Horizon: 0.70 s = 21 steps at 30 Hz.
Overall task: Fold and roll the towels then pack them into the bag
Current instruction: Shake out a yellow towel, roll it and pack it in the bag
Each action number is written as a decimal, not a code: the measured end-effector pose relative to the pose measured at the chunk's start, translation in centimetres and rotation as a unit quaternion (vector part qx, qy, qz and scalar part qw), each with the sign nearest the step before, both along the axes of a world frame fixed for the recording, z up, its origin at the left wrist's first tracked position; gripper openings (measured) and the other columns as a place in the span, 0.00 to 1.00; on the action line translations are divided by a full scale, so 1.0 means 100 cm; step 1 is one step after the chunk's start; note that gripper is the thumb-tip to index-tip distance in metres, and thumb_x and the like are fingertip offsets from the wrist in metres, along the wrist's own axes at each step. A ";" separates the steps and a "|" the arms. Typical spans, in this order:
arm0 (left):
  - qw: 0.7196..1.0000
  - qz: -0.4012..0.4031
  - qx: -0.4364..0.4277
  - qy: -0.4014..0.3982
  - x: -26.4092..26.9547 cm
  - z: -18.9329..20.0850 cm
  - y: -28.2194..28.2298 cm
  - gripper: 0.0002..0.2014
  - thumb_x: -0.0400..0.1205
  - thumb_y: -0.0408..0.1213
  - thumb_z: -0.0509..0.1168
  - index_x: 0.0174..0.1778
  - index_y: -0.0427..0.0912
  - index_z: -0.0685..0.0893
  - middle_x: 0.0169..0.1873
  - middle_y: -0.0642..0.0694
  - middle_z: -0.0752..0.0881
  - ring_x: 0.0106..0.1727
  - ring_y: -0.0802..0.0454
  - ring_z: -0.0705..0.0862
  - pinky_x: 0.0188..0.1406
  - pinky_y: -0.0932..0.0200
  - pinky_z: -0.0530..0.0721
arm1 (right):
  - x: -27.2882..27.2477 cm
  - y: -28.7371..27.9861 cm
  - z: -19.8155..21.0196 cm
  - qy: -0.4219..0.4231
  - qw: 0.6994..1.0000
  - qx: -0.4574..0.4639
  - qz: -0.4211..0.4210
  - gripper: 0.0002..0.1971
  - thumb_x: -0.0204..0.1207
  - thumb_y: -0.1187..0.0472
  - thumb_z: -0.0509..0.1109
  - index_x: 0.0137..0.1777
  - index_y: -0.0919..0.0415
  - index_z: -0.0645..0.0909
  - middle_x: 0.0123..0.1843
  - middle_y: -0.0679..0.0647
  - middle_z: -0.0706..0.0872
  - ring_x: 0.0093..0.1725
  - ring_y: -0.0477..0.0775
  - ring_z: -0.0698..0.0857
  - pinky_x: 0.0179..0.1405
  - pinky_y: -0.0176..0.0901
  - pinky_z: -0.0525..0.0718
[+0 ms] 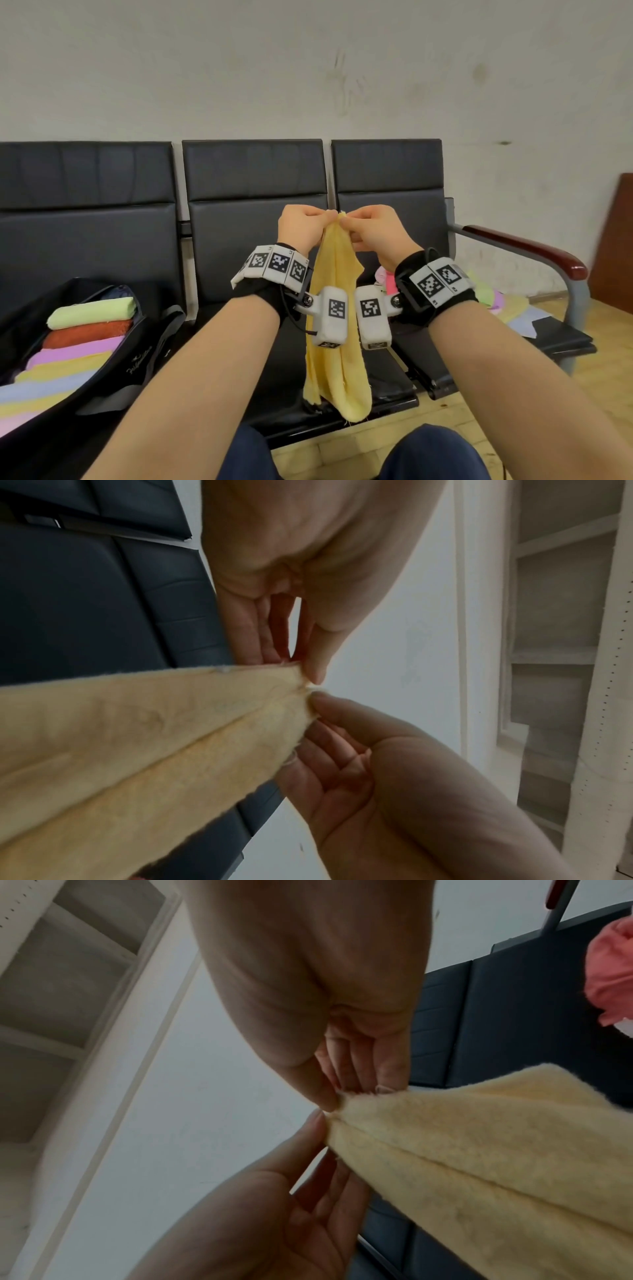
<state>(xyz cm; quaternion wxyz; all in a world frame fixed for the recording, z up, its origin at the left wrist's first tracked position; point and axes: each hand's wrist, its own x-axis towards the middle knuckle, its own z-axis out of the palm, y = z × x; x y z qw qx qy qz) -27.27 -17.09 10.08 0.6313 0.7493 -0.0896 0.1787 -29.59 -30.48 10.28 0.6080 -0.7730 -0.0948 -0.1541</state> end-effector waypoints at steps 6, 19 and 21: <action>0.999 -0.044 0.030 -0.003 -0.002 -0.004 -0.003 0.06 0.77 0.36 0.73 0.47 0.39 0.92 0.43 0.39 0.91 0.50 0.45 0.90 0.57 0.44 0.87 | 0.003 -0.001 -0.004 -0.008 1.000 -0.002 -0.011 0.06 0.78 0.64 0.71 0.45 0.67 0.87 0.48 0.72 0.89 0.44 0.62 0.88 0.51 0.57 0.88; 0.989 0.002 0.124 -0.084 0.005 -0.015 0.001 0.12 0.71 0.40 0.79 0.48 0.43 0.89 0.42 0.50 0.89 0.46 0.58 0.86 0.47 0.64 0.83 | -0.010 -0.007 -0.002 0.103 0.974 0.127 0.155 0.22 0.73 0.83 0.50 0.57 0.70 0.81 0.63 0.69 0.81 0.66 0.65 0.81 0.63 0.59 0.82; 0.988 0.004 0.128 -0.088 0.005 -0.016 0.004 0.10 0.71 0.38 0.78 0.46 0.45 0.88 0.41 0.51 0.88 0.44 0.59 0.85 0.43 0.67 0.82 | -0.009 -0.007 -0.003 0.107 0.977 0.115 0.141 0.21 0.74 0.81 0.51 0.59 0.72 0.81 0.65 0.72 0.81 0.66 0.67 0.81 0.65 0.59 0.80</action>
